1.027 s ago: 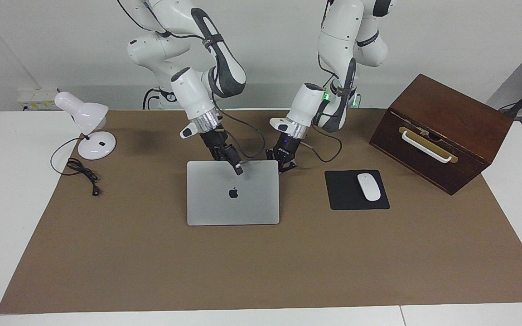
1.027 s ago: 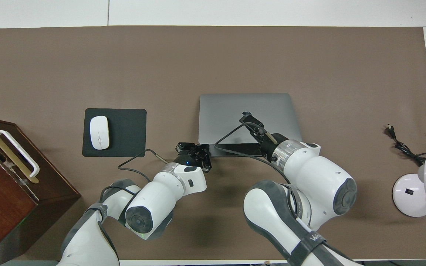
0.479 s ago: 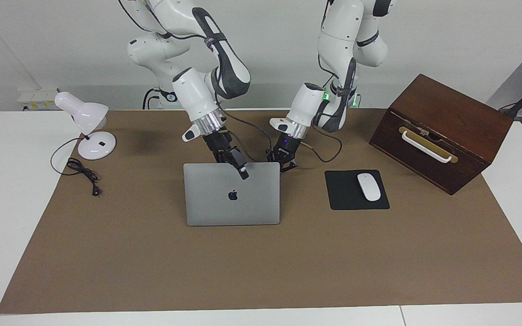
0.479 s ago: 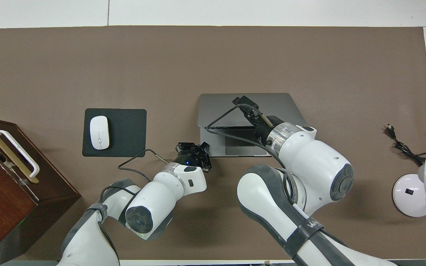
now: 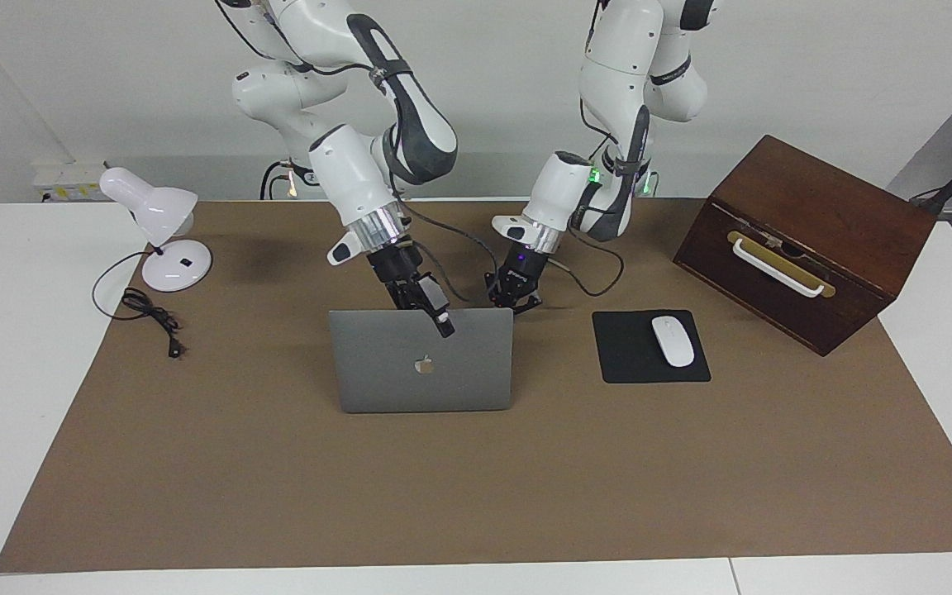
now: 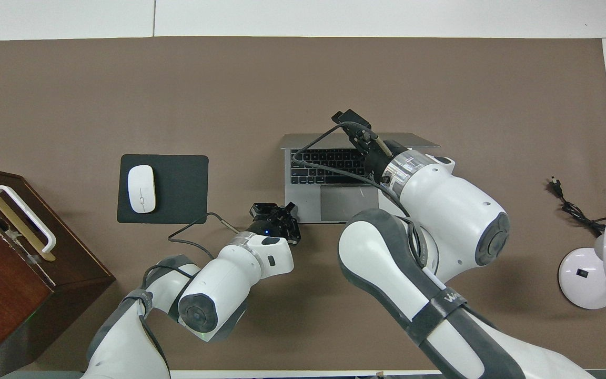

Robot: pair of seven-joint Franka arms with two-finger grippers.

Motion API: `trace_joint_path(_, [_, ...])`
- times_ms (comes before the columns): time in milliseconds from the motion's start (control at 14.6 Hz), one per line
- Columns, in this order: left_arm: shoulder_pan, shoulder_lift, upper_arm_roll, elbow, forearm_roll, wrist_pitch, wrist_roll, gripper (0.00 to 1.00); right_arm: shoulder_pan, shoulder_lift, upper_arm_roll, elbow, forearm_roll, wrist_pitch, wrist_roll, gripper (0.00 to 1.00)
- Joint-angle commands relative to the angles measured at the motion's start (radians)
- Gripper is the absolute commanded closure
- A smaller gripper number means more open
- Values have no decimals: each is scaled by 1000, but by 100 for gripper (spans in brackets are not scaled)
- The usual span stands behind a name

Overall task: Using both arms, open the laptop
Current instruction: 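Push the lid farther open with the right gripper, away from the robot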

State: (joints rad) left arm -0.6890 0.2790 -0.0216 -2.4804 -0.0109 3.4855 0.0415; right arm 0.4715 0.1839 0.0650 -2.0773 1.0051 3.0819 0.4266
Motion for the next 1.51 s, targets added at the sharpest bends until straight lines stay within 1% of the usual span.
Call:
trace_joint_path(0, [-21, 36, 20, 15, 3, 20, 3, 100, -40, 39, 9, 84, 41, -23, -55, 0])
trace_joint_path(411, [-23, 37, 20, 15, 3, 20, 3, 100, -86, 52, 7, 121, 41, -83, -92, 0])
trace_joint_path(959, [-23, 37, 20, 14, 3, 20, 5, 100, -117, 83, 7, 164, 33, -95, -104, 0])
trace_joint_path(1164, [-23, 37, 20, 14, 3, 20, 5, 100, -97, 81, 9, 167, 39, -88, -97, 0])
trace_joint_path(1301, [-23, 37, 20, 14, 3, 20, 5, 100, -82, 66, 15, 172, 46, -85, -82, 0])
trace_joint_path(1438, [-23, 37, 20, 14, 3, 20, 6, 100, -39, 43, 16, 172, 50, -80, -28, 0])
